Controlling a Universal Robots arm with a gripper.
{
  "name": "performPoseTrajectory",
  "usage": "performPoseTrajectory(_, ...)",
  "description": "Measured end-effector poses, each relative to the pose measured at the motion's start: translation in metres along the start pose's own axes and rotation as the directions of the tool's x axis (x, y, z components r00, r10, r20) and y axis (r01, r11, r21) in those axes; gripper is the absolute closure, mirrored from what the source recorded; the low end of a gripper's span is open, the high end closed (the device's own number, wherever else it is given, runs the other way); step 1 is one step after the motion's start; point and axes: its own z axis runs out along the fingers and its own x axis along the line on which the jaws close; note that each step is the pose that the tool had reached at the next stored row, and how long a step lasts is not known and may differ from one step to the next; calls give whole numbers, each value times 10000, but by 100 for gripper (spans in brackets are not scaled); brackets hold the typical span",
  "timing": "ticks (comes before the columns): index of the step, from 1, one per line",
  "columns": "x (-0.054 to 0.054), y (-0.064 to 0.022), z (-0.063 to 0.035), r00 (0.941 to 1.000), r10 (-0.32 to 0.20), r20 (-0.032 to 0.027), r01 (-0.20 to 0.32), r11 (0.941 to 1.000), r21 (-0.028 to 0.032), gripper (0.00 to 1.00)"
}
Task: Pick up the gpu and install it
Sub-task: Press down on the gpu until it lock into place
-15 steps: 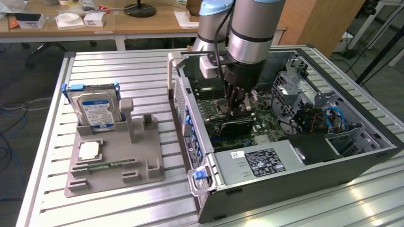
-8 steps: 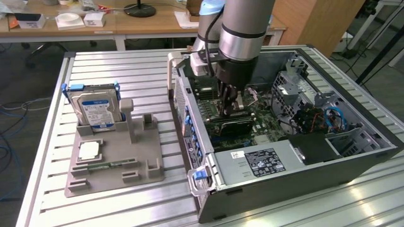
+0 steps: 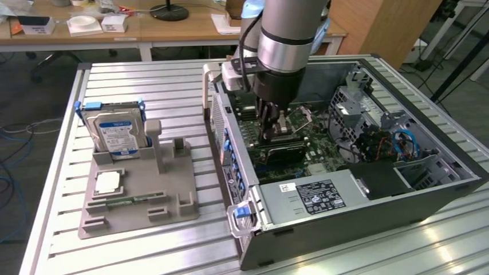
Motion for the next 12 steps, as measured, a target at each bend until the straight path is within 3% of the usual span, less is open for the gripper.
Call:
performPoseTrajectory(7, 3, 95, -42, 10000, -3, -2, 3, 9998, -220, 89)
performPoseTrajectory(12, 4, 181, -59, 10000, -5, -4, 5, 9995, -314, 89)
